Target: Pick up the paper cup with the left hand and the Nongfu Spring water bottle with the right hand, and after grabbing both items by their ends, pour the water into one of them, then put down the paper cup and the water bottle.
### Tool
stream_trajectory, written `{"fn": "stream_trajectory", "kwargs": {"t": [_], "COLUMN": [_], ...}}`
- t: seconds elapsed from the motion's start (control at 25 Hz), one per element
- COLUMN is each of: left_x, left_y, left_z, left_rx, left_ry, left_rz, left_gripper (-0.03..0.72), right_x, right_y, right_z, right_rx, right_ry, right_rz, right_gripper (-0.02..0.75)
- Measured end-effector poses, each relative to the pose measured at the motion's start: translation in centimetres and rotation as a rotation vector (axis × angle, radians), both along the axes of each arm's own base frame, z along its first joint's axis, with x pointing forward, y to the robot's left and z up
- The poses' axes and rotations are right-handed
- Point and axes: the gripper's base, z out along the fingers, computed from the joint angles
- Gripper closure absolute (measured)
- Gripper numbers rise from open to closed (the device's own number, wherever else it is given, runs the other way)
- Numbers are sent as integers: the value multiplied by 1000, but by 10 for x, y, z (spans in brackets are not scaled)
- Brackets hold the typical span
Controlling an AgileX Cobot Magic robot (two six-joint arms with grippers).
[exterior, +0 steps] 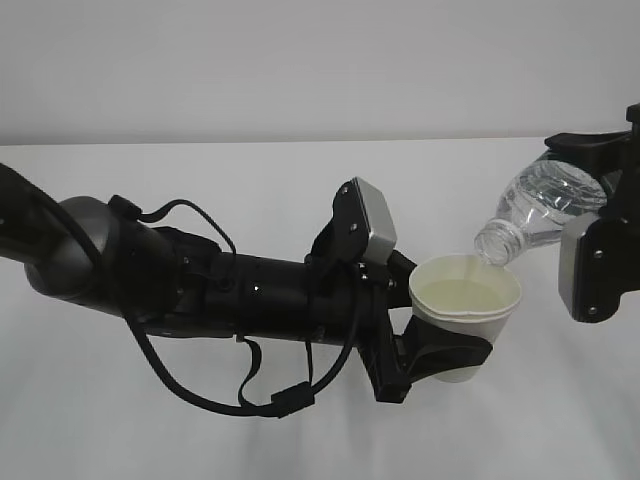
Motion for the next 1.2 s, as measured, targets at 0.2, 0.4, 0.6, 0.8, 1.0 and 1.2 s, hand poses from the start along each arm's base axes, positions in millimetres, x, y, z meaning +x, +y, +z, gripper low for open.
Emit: {"fn": "stream_trajectory", "kwargs": {"t": [0.2, 0.4, 0.6, 0.8, 1.0, 1.2], "left_x": [0, 0, 0, 0, 0, 1], "left_y": [0, 0, 0, 0, 0, 0], "left_z": [0, 0, 0, 0, 0, 0], "left_rx": [0, 0, 0, 0, 0, -5], "left_ry": [0, 0, 0, 0, 0, 4], "left_rz": [0, 0, 0, 0, 0, 9], "left_gripper": [207, 207, 207, 207, 207, 207], "right_x": [0, 0, 0, 0, 0, 0], "right_y": [0, 0, 0, 0, 0, 0], "right_z": [0, 0, 0, 0, 0, 0], "right_rx": [0, 0, 12, 65, 140, 233], "right_ry": [0, 0, 4, 20, 43, 71], "right_rz": [0, 0, -2, -13, -28, -46], "right_gripper": [314, 314, 313, 313, 313, 313]}}
